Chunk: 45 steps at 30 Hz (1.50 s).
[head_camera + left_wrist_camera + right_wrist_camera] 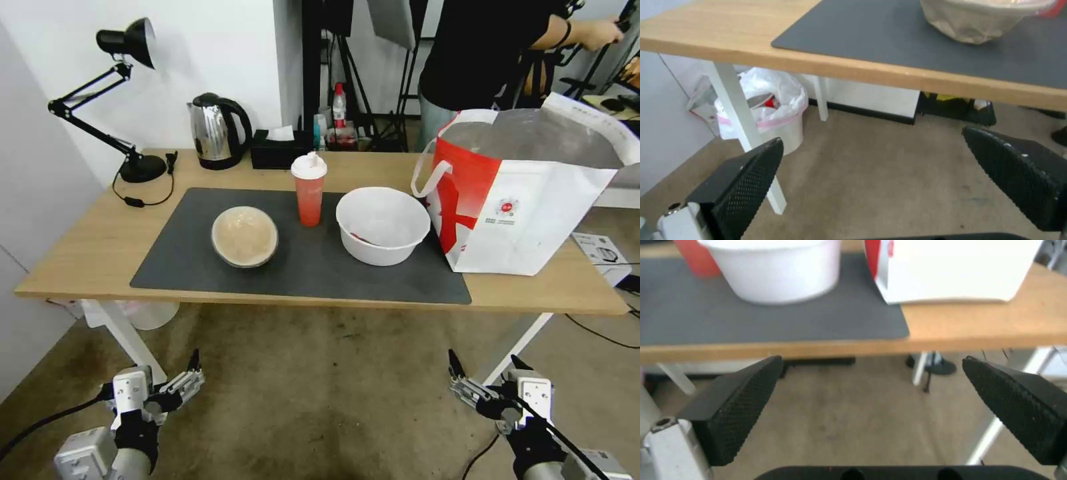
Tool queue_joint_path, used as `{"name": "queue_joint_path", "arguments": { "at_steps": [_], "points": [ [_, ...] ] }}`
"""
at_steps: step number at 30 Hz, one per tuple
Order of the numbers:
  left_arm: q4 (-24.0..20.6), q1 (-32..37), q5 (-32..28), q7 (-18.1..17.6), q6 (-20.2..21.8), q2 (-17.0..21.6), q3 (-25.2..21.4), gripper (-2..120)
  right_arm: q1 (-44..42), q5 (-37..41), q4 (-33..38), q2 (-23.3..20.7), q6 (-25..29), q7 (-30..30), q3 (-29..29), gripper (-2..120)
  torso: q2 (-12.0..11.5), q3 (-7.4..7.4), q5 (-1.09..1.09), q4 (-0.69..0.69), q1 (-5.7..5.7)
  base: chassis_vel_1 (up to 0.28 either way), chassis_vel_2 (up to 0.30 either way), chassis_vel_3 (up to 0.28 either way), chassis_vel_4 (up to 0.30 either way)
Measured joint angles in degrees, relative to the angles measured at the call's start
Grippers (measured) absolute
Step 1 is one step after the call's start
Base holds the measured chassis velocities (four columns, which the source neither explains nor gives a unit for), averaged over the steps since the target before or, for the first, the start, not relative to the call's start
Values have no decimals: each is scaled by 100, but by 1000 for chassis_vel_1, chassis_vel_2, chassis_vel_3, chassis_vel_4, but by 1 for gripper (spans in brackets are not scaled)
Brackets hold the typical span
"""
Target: Pick up the trash from the table and place it into the takeout bag.
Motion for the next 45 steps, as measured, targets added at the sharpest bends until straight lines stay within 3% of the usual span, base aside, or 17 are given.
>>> {"name": "queue_joint_path", "arguments": {
  "at_steps": [1, 5, 11, 20, 34, 39, 40, 41, 43, 45],
  "points": [
    [0, 0, 0, 0, 0, 0, 0, 100, 0, 0, 0, 0, 0, 0, 0, 100, 0, 0, 0, 0, 0, 0, 0, 0, 0],
    [0, -47, -126, 321, -385, 44, -11, 100, 89, -72, -51, 17, 871, -522, -20, 100, 0, 0, -2, 0, 0, 0, 0, 0, 0],
    [0, -153, -363, 839, -910, 117, -5, 100, 324, 153, -101, -48, 1407, -861, 10, 100, -1, 0, -1, 1, 0, 0, 0, 0, 0],
    [0, -255, -737, 1112, -1359, 147, 44, 100, 369, 266, -31, -122, 1644, -1051, 84, 100, -1, 0, -1, 0, 0, 0, 0, 0, 0],
    [0, -386, -738, 1105, -1359, 224, 33, 100, 456, 294, -26, -189, 1668, -1099, 111, 100, -1, 0, -1, 0, 1, 0, 0, 0, 0],
    [0, -466, -442, 1109, -1333, 254, 23, 100, 532, 299, -70, -274, 1663, -1246, 151, 100, -1, 0, -1, -1, 0, 0, 0, 0, 0],
    [0, -481, -322, 1123, -1324, 280, -1, 100, 585, 299, -96, -352, 1664, -1334, 214, 100, -1, 0, -2, -1, 0, 0, 0, 0, 0],
    [0, -463, -63, 1159, -1321, 335, -36, 100, 794, 299, -129, -729, 1681, -1480, 451, 100, 0, 0, 1, -1, 0, 0, 0, 0, 0],
    [0, -451, -11, 1163, -1323, 347, -46, 100, 870, 308, -129, -885, 1686, -1510, 556, 100, 0, 0, -1, 1, 0, 0, 0, 0, 0],
    [0, -437, 96, 1169, -1343, 359, -76, 100, 1021, 427, -102, -1368, 1680, -1593, 920, 100, -1, 0, 1, 0, 0, 0, 0, 0, 0]
  ]
}}
